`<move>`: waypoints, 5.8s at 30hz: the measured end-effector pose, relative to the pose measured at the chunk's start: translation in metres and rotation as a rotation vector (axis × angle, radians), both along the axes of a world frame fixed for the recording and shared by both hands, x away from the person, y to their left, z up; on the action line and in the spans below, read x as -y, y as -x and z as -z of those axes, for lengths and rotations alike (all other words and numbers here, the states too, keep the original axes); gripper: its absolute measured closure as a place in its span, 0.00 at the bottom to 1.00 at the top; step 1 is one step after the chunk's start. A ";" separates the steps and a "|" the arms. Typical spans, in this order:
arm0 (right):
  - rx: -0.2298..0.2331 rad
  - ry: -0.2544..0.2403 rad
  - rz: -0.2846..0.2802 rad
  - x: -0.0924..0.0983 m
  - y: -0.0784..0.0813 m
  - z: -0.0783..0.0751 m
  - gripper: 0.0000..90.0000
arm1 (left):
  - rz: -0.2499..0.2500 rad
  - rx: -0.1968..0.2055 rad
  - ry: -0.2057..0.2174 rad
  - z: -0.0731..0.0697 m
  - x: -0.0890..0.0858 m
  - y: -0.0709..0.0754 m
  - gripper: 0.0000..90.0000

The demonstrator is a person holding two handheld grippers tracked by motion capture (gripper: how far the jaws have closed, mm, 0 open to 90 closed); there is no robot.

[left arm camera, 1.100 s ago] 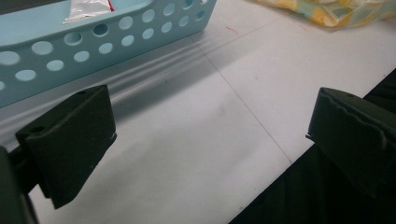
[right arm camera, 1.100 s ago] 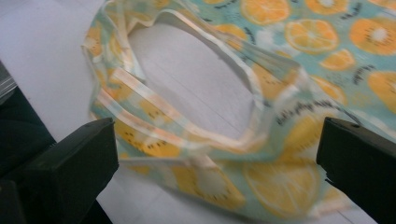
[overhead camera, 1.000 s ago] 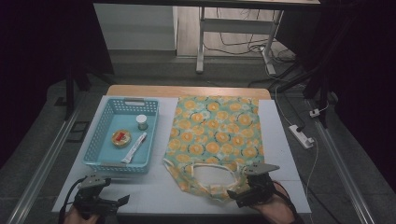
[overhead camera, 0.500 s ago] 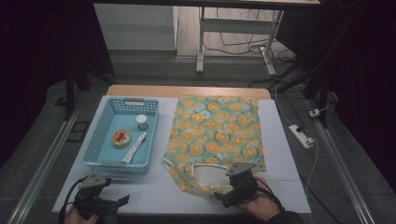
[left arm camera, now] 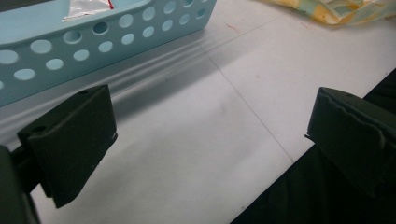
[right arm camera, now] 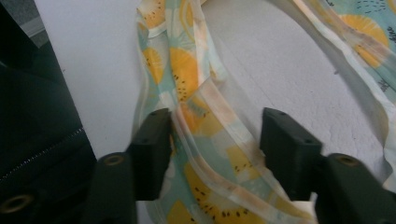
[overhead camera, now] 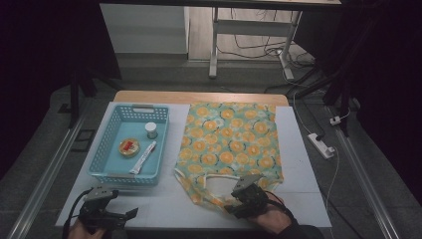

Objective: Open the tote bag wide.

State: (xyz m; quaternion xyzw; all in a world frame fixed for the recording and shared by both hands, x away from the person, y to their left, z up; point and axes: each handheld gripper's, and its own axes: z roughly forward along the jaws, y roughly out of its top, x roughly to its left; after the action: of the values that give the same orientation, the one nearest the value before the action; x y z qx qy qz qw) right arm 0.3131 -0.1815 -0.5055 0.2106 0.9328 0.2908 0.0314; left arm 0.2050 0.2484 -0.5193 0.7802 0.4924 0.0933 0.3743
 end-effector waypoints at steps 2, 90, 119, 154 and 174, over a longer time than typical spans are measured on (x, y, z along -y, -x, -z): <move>-0.012 0.008 -0.013 0.000 0.000 0.000 0.70 | 0.000 0.001 -0.001 0.000 0.000 0.000 0.02; 0.106 -0.119 0.357 0.006 -0.223 0.005 0.64 | -0.007 -0.013 0.025 0.000 -0.003 -0.001 0.03; 0.069 -0.185 0.223 -0.003 -0.166 -0.039 0.00 | -0.011 -0.013 0.027 0.000 -0.003 -0.001 0.03; 0.096 0.025 0.044 -0.013 -0.123 0.009 0.92 | -0.009 -0.013 0.020 0.000 -0.002 -0.001 0.03; -0.009 -0.139 0.102 -0.003 -0.134 -0.014 1.00 | -0.009 -0.016 0.024 0.000 -0.002 -0.002 0.03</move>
State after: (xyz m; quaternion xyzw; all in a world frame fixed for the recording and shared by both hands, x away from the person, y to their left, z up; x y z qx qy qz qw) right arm 0.4467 -0.1783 -0.4918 0.2609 0.8984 0.3521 0.0275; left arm 0.2066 0.2504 -0.5196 0.7742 0.4997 0.0828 0.3794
